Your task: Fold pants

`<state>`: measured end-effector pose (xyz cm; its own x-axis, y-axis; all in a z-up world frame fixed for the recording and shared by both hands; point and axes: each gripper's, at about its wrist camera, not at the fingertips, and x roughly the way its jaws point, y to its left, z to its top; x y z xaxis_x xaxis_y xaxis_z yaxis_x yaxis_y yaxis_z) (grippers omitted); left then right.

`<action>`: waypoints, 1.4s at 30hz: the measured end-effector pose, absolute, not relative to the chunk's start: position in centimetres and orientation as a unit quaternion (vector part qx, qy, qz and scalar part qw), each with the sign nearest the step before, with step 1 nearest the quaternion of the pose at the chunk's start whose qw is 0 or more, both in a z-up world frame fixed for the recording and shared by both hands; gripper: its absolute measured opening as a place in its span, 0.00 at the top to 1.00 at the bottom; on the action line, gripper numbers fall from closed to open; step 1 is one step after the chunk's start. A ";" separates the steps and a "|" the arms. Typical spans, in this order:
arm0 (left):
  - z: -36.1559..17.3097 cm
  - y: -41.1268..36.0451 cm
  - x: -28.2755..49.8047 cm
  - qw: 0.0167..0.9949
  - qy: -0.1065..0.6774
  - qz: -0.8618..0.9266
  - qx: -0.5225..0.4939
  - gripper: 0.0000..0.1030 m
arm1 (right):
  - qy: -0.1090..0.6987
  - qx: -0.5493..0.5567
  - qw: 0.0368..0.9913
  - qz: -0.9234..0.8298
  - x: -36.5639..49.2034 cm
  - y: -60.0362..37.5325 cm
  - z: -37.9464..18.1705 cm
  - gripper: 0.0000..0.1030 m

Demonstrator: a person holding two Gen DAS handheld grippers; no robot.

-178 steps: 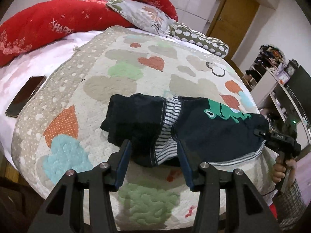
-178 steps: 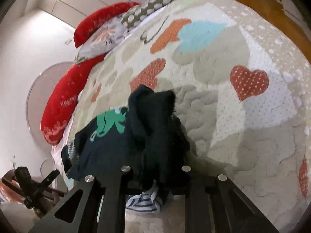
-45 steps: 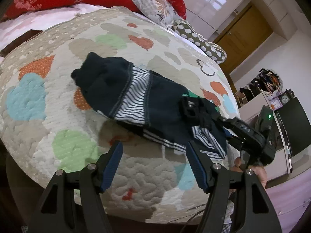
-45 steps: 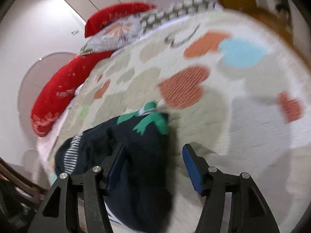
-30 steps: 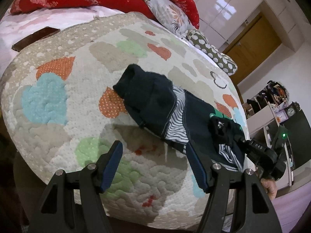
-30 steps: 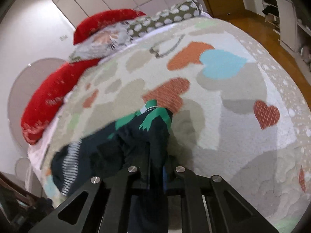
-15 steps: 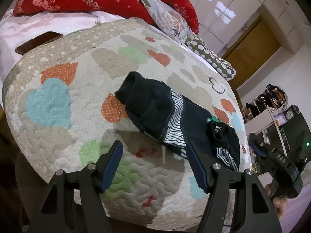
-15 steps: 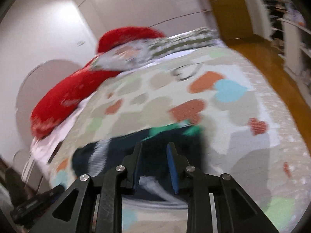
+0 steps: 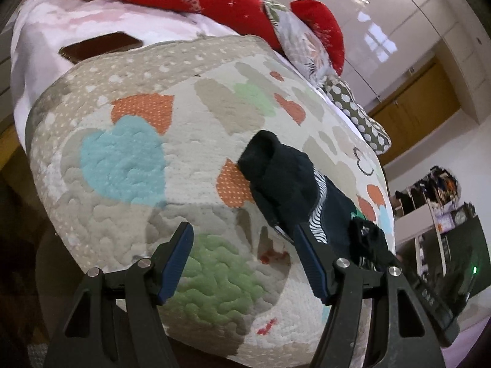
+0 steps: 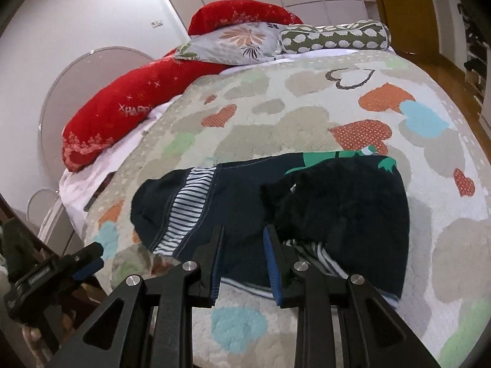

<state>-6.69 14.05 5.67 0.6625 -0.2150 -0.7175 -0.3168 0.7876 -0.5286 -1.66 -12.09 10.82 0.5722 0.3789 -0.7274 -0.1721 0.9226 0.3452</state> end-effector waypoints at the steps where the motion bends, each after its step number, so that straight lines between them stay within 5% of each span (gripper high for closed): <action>1: 5.5 14.1 -6.6 0.851 0.412 0.033 -0.324 0.35 | 0.434 0.119 0.879 0.158 -1.8 -12.2 10.9 0.73; 7: 5.0 14.0 -6.6 0.856 0.411 0.033 -0.312 0.35 | 0.441 0.089 0.875 0.180 -1.2 -11.0 11.5 0.64; 10: 4.5 14.7 -6.8 0.854 0.413 0.029 -0.317 0.52 | 0.447 0.069 0.866 0.214 -0.2 -8.3 12.6 0.47; 18: 3.1 17.8 -8.1 0.847 0.401 0.037 -0.349 0.52 | 0.512 -0.018 0.811 0.284 4.4 3.7 12.7 0.33; 22: 3.1 18.6 -8.9 0.851 0.392 0.033 -0.347 0.52 | 0.540 -0.146 0.793 0.242 6.7 11.2 9.8 0.28; 29: 3.2 18.8 -9.3 0.854 0.384 0.014 -0.350 0.49 | 0.556 -0.251 0.778 0.154 8.3 14.1 4.9 0.28; 33: 2.9 18.7 -9.0 0.850 0.386 0.008 -0.358 0.49 | 0.560 -0.208 0.786 0.162 8.2 12.2 5.9 0.54; 42: 3.1 17.3 -7.8 0.847 0.402 0.000 -0.348 0.48 | 0.551 -0.176 0.792 0.195 7.2 10.7 7.5 0.48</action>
